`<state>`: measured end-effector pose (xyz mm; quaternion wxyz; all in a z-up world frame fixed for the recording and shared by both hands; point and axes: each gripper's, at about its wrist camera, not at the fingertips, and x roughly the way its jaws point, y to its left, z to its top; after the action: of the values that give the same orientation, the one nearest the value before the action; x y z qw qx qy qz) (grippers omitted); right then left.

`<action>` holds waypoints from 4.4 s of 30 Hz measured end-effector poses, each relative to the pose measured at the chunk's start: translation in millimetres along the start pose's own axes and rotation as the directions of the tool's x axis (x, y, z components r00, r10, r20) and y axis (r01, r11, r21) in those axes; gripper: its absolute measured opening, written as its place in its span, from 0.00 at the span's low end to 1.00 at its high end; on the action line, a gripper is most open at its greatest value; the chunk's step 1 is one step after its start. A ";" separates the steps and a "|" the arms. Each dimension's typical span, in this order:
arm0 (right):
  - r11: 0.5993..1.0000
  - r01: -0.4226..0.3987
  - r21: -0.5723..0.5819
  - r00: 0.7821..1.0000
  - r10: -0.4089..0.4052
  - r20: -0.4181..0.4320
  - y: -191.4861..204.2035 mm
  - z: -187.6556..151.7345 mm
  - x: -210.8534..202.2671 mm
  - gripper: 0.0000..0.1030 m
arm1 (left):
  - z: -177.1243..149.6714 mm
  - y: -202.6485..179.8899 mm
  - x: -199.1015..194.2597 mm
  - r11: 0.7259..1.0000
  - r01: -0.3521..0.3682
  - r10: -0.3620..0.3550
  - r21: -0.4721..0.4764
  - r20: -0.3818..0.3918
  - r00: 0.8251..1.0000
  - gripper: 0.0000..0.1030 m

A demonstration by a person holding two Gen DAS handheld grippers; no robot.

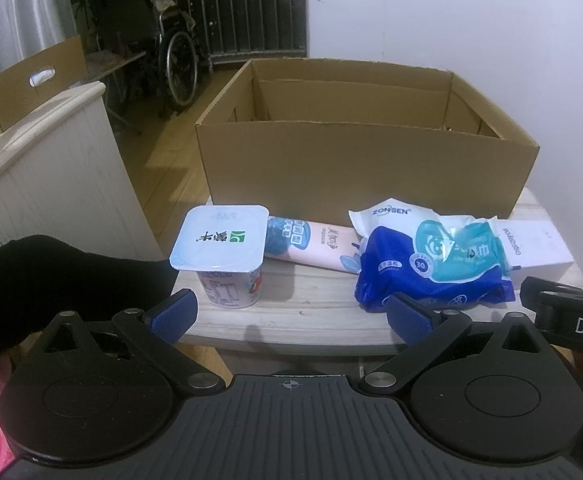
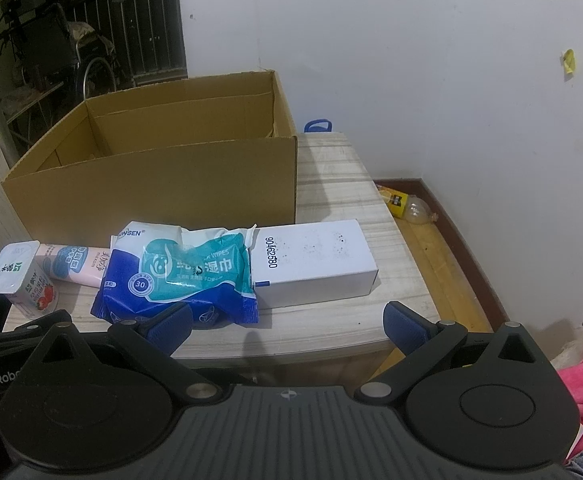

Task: Organize objects
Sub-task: 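Move both grippers down onto the blue-and-white wet wipes pack, then close both grippers on the wet wipes pack from either side, then lift the wet wipes pack with both grippers over the cardboard box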

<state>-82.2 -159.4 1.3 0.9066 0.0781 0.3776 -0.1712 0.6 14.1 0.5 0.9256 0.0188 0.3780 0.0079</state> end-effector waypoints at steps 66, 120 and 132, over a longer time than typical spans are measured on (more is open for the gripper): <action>0.870 -0.412 0.271 0.859 0.470 -0.201 -23.2 22.2 59.0 0.44 | 34.2 -8.6 69.4 0.920 0.386 -0.390 -0.070 -0.264 0.882 0.41; 0.833 -0.529 0.161 0.841 0.540 -0.036 -17.5 73.2 -26.5 0.36 | 85.7 17.4 -35.7 0.891 0.450 -0.452 -0.057 -0.030 0.891 0.45; 0.835 -0.539 0.110 0.840 0.542 0.003 6.5 136.7 -11.6 0.36 | 143.6 19.1 -10.6 0.907 0.420 -0.420 -0.015 0.021 0.907 0.45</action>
<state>2.5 -187.5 105.6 0.9072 0.2323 0.3431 0.0730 93.5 28.7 111.1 0.9090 -0.0718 0.3651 -0.1880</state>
